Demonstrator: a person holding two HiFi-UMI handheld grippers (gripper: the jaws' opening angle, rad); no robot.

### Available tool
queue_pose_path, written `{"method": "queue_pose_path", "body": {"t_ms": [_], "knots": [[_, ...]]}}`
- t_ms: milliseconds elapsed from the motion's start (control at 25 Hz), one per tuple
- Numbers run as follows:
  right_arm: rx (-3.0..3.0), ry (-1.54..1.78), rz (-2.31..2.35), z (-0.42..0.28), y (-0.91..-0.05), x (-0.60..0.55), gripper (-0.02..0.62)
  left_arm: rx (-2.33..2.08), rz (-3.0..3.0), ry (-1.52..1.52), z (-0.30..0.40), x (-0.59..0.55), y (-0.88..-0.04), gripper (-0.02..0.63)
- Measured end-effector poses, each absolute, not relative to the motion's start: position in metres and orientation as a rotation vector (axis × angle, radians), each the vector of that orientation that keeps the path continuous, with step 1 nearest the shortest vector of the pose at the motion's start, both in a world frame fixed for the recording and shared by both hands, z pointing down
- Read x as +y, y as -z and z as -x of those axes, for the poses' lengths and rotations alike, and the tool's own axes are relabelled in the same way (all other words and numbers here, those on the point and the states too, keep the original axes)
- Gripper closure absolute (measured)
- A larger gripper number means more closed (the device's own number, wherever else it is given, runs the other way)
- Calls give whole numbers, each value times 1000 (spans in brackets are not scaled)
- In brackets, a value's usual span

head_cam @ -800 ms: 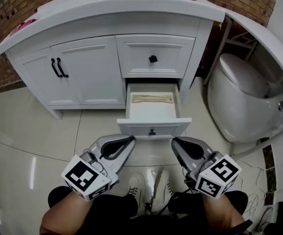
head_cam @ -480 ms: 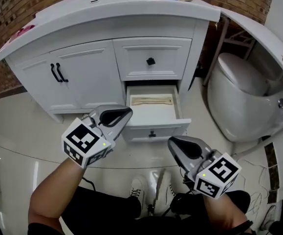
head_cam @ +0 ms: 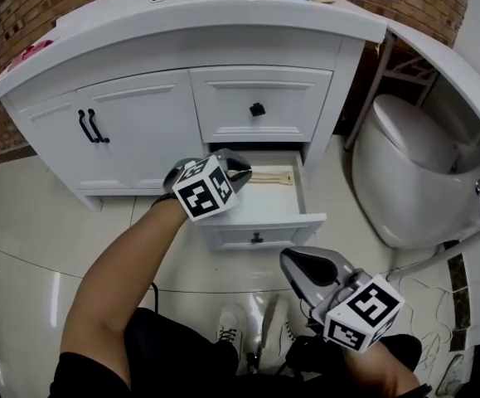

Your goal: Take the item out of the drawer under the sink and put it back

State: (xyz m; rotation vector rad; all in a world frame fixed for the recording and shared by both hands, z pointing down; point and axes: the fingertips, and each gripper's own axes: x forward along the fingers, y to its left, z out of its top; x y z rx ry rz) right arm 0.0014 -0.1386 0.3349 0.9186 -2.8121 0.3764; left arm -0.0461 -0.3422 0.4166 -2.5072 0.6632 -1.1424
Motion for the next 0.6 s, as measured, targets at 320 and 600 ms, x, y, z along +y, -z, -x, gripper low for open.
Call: {"method": "queue_pose_path", "body": {"t_ms": [320,600], "knots": [[-2786,-442,-898,-2,-357,-148,592,564,2497,1338,30,-383,-480,543],[-2776,-476,-908,-13,-366,-159,592,426,2365,1562,37,-400,-528,503]]}}
